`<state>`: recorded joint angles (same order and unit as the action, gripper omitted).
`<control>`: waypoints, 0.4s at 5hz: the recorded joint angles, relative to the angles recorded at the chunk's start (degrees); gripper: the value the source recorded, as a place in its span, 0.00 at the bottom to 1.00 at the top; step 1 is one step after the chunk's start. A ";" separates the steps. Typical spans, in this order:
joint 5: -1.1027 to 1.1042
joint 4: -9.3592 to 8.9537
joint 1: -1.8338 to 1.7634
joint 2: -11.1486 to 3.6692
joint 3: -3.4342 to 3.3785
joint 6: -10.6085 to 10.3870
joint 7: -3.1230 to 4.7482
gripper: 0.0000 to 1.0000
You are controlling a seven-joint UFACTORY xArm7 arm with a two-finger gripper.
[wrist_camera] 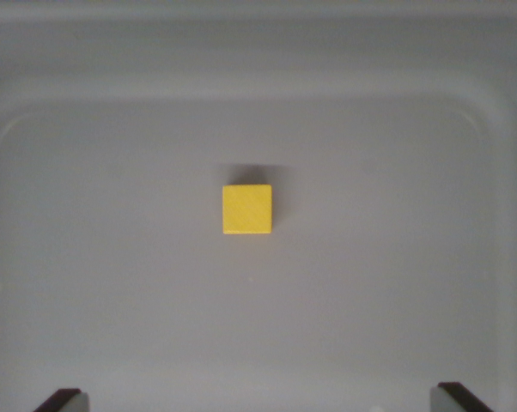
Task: Pick yellow cube
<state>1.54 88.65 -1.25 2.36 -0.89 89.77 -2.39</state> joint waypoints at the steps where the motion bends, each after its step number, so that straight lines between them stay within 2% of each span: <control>1: 0.00 0.00 0.00 0.00 0.00 0.00 0.00 0.00; 2: -0.10 -0.39 0.02 -0.61 0.01 -0.88 0.10 0.00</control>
<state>1.44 88.25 -1.23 1.75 -0.88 88.89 -2.29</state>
